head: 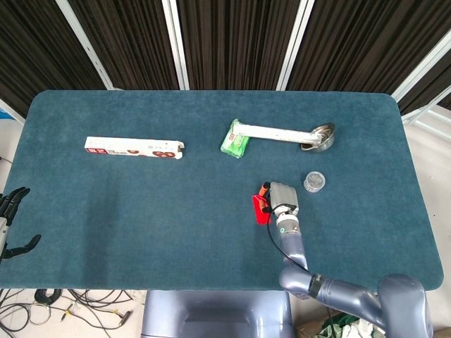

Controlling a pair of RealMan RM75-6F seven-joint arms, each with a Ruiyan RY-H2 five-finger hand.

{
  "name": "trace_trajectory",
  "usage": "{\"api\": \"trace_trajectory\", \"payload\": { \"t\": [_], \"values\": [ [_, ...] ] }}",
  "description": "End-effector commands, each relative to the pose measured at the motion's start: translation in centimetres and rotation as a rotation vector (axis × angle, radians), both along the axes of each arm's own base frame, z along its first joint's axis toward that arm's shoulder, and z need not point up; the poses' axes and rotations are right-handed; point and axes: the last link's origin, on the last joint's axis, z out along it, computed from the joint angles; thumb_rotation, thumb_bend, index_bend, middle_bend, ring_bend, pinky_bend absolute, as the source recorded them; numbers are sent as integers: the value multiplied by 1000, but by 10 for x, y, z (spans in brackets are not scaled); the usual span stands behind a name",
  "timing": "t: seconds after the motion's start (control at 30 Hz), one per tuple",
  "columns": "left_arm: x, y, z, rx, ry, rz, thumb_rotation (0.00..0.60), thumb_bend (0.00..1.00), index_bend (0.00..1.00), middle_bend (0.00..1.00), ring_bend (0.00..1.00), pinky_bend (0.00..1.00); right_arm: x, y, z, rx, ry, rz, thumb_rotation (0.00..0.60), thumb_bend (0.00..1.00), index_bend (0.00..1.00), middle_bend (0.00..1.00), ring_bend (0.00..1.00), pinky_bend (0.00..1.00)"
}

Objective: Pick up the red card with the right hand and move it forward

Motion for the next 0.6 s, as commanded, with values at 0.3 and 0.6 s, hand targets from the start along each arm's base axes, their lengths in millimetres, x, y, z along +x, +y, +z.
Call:
{"api": "trace_trajectory", "payload": {
  "t": [0.3, 0.6],
  "values": [
    [0, 0, 0, -2, 1, 2, 600, 265, 76, 55, 90, 51, 1, 1, -1, 9, -5, -1, 600, 388, 513, 837, 914, 885],
    [0, 0, 0, -2, 0, 5, 600, 265, 77, 55, 90, 51, 6, 4, -2, 6, -18, 17, 600, 387, 537, 837, 916, 885]
  ]
}}
